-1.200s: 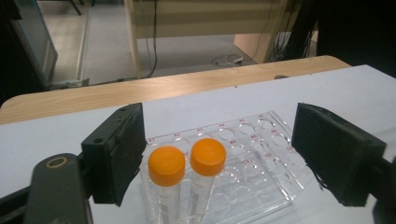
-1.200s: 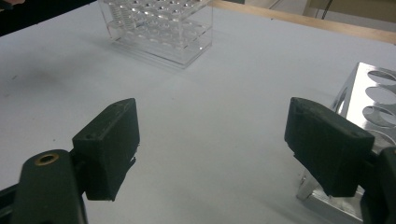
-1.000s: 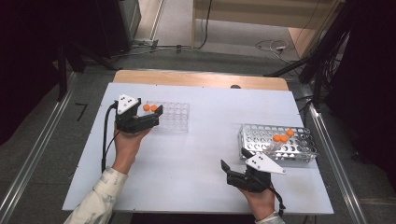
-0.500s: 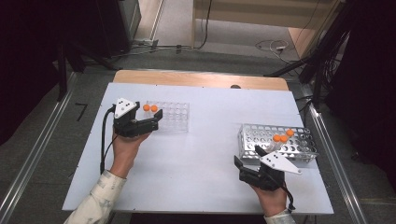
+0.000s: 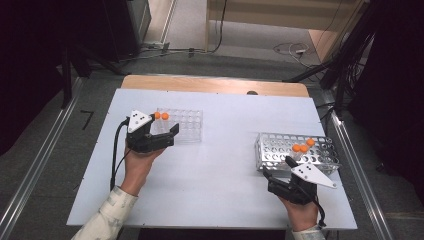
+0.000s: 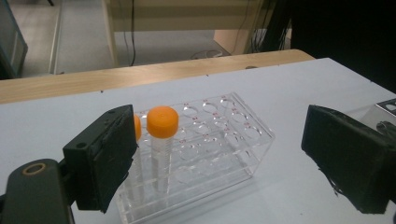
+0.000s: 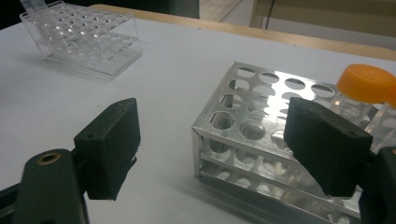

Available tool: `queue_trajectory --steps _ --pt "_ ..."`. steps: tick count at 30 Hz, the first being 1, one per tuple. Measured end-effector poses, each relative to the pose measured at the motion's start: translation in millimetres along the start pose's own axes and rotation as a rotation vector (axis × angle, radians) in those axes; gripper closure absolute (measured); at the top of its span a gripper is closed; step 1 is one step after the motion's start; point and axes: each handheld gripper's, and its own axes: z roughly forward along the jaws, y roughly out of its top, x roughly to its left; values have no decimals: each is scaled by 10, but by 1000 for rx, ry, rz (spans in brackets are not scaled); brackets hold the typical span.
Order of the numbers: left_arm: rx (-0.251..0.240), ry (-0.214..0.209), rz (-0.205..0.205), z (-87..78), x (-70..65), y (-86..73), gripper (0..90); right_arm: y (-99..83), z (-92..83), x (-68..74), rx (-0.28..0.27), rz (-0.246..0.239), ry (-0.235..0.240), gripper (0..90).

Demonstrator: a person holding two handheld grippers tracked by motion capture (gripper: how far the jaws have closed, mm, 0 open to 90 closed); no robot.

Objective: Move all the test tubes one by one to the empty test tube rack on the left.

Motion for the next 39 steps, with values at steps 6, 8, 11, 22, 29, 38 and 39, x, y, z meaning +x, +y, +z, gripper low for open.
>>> queue_trajectory --steps 6,8,11,22,29,38,39 --pt "8 -7 11 10 -33 -10 106 -26 -23 -92 0 13 -28 178" --pt "12 -9 14 11 -30 -11 107 -31 -26 -113 -1 14 -35 180" --pt "16 -9 17 10 -30 -13 107 -41 -26 -140 -4 19 -45 200" --pt "11 1 29 -9 -66 -33 106 -92 60 -260 5 47 -94 230" --pt "-7 8 37 -37 -83 -43 110 -98 106 -311 1 58 -117 283" --pt "-26 12 44 -75 -102 -44 120 -107 205 -350 -7 61 -160 443" --pt "-25 11 44 -74 -104 -46 121 -107 211 -348 -10 59 -166 462"
